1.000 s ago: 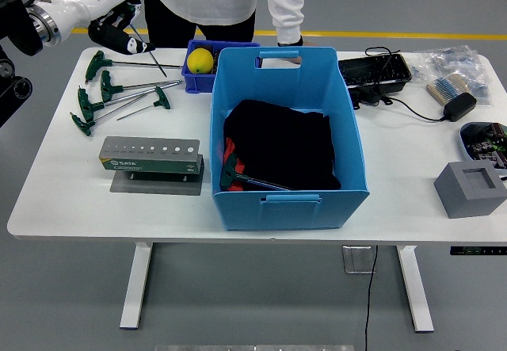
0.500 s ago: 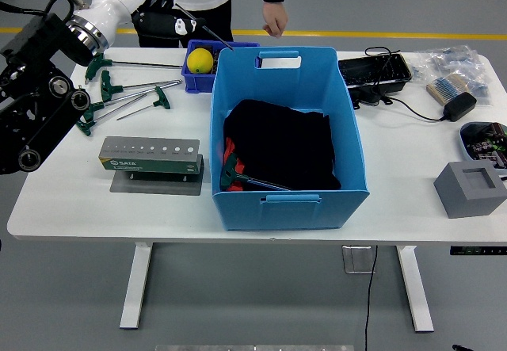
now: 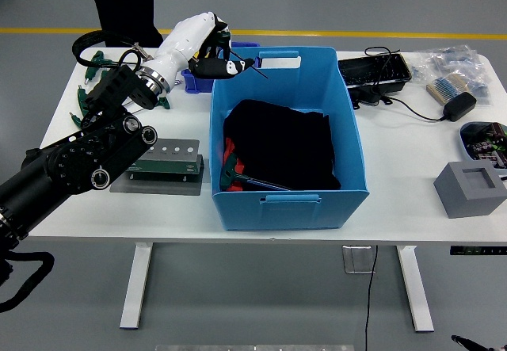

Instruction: Lift tool from toolbox,place it in box,lift tool from toolbox,place it in box

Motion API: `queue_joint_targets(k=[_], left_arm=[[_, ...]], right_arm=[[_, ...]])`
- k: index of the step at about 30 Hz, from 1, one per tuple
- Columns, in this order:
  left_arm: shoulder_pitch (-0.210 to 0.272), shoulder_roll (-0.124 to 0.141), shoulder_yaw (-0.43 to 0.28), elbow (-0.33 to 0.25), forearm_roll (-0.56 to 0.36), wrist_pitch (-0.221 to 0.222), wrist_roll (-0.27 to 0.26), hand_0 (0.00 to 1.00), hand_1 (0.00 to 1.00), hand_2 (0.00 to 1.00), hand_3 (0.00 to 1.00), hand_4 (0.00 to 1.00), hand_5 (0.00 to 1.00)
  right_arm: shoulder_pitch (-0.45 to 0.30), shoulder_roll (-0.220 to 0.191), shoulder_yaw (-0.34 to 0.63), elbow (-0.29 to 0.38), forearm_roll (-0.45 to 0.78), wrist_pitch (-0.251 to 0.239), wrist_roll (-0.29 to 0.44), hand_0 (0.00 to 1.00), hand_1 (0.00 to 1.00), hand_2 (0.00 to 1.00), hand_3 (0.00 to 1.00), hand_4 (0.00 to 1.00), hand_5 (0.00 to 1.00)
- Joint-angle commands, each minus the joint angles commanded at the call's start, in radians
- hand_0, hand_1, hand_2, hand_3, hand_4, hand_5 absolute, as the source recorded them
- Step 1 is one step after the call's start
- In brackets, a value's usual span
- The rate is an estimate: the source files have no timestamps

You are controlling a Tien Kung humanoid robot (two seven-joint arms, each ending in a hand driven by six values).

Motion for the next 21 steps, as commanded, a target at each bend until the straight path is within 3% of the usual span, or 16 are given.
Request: queue_joint_targets(k=[1, 6, 7, 12, 13, 18, 19, 21], left_arm=[[-0.002, -0.004, 0.012, 0.006, -0.012, -0.009, 0.003, 0.147, 0.137, 0.227, 0.343, 0.855, 0.465], [-0.008, -0.026, 0.078, 0.023, -0.081, -0.048, 0.02, 0.147, 0.137, 0.227, 0.343, 0.855, 0.465], [-0.009, -0.03, 0.089, 0.024, -0.088, -0.062, 0.028, 0.238, 0.273, 0.379, 0.516, 0.895, 0.557], [-0.014, -0.045, 0.138, 0.031, -0.126, -0.128, 0.058, 0.238, 0.273, 0.379, 0.516, 0.895, 0.557], [-0.014, -0.046, 0.146, 0.031, -0.133, -0.134, 0.059, 0.338, 0.452, 0.573, 0.601, 0.914, 0.579], [-0.012, -0.046, 0.171, 0.016, -0.156, -0.193, 0.079, 0.338, 0.452, 0.573, 0.601, 0.914, 0.579], [-0.012, -0.046, 0.173, 0.013, -0.155, -0.208, 0.087, 0.544, 0.642, 0.755, 0.685, 0.937, 0.609], [-0.011, -0.043, 0.175, 0.006, -0.156, -0.242, 0.104, 0.544, 0.642, 0.755, 0.685, 0.937, 0.609]], right_arm=[[0.0, 0.0, 0.0, 0.0, -0.001, 0.0, 0.0, 0.677, 0.662, 0.715, 0.564, 0.791, 0.675], [0.001, -0.001, 0.003, 0.0, -0.009, 0.002, -0.002, 0.677, 0.662, 0.715, 0.564, 0.791, 0.675], [0.001, -0.001, 0.004, 0.0, -0.01, 0.003, -0.002, 0.676, 0.662, 0.715, 0.564, 0.791, 0.675], [0.001, -0.002, 0.008, -0.001, -0.017, 0.005, -0.004, 0.676, 0.662, 0.715, 0.564, 0.791, 0.675], [0.001, -0.002, 0.008, -0.001, -0.019, 0.005, -0.004, 0.676, 0.661, 0.714, 0.564, 0.791, 0.675], [0.001, -0.003, 0.005, -0.002, -0.013, 0.006, -0.002, 0.676, 0.661, 0.714, 0.564, 0.791, 0.675], [0.001, -0.003, 0.004, -0.003, -0.011, 0.006, -0.002, 0.679, 0.662, 0.715, 0.564, 0.792, 0.675], [0.002, -0.004, 0.002, -0.003, -0.009, 0.006, -0.001, 0.679, 0.662, 0.715, 0.564, 0.792, 0.675]])
